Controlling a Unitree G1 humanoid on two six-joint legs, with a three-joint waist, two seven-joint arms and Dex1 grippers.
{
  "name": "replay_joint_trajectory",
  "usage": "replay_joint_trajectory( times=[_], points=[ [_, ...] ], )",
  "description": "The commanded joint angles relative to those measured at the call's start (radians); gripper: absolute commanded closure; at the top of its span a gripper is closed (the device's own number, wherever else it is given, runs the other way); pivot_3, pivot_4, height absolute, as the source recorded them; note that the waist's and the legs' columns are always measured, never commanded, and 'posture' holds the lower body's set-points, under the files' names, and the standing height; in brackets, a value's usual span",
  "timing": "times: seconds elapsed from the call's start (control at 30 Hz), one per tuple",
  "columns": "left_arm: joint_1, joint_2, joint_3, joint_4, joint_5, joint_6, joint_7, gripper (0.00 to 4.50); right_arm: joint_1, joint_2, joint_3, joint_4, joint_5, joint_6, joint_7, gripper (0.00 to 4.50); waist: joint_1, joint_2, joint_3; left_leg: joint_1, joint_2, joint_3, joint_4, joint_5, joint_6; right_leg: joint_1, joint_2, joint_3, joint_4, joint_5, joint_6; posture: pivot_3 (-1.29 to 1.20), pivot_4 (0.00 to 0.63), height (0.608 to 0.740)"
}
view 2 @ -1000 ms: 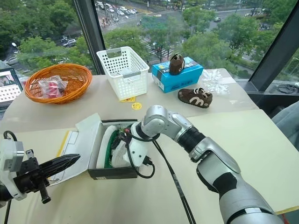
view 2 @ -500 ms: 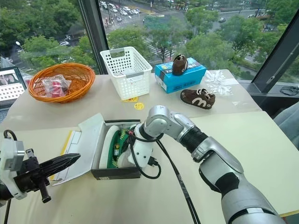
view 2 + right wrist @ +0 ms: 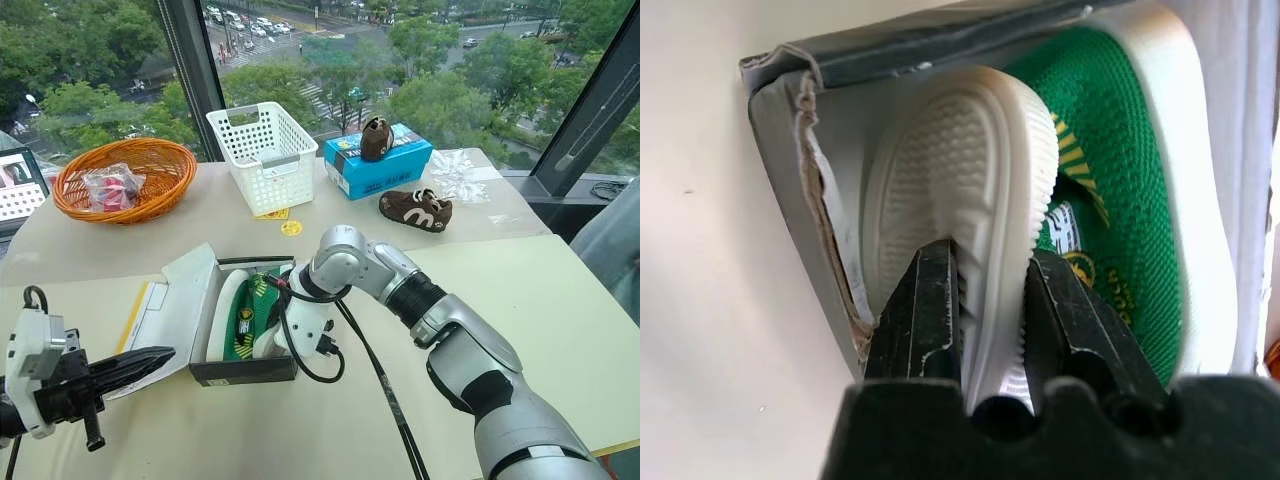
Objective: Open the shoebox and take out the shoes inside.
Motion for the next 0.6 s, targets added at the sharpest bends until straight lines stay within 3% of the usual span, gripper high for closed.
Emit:
replay_joint_trajectory(
  times=[0.03, 0.47, 0.6],
  points=[
    [-0.013, 0.004, 0.000, 0.002, 0.011, -0.008, -0.008, 4.50, -0.017, 0.003, -0.132, -0.097, 0.149, 0.160, -0.003, 4.04, 0.002, 0.000, 0.000, -0.002, 0.000, 0.000, 0.000, 0.000, 0.000, -0.002, 0.000, 0.000, 0.000, 0.001, 0.001, 0.00, 0.150, 0.736],
    [-0.041, 0.017, -0.024, 0.023, 0.029, -0.001, -0.025, 4.50, 0.122, 0.016, -0.337, -0.392, 0.427, 0.776, -0.054, 4.04, 0.003, 0.001, 0.000, -0.013, -0.003, -0.007, -0.001, -0.001, -0.001, -0.007, -0.010, -0.008, -0.004, 0.004, 0.006, 0.00, 0.150, 0.736],
    [-0.049, 0.020, -0.035, 0.029, 0.039, -0.002, -0.031, 4.50, 0.170, 0.057, -0.426, -0.468, 0.546, 0.997, -0.148, 4.04, 0.001, 0.001, 0.000, -0.013, -0.003, -0.007, -0.001, -0.001, -0.001, -0.007, -0.010, -0.008, -0.003, 0.004, 0.006, 0.00, 0.150, 0.736]
  ],
)
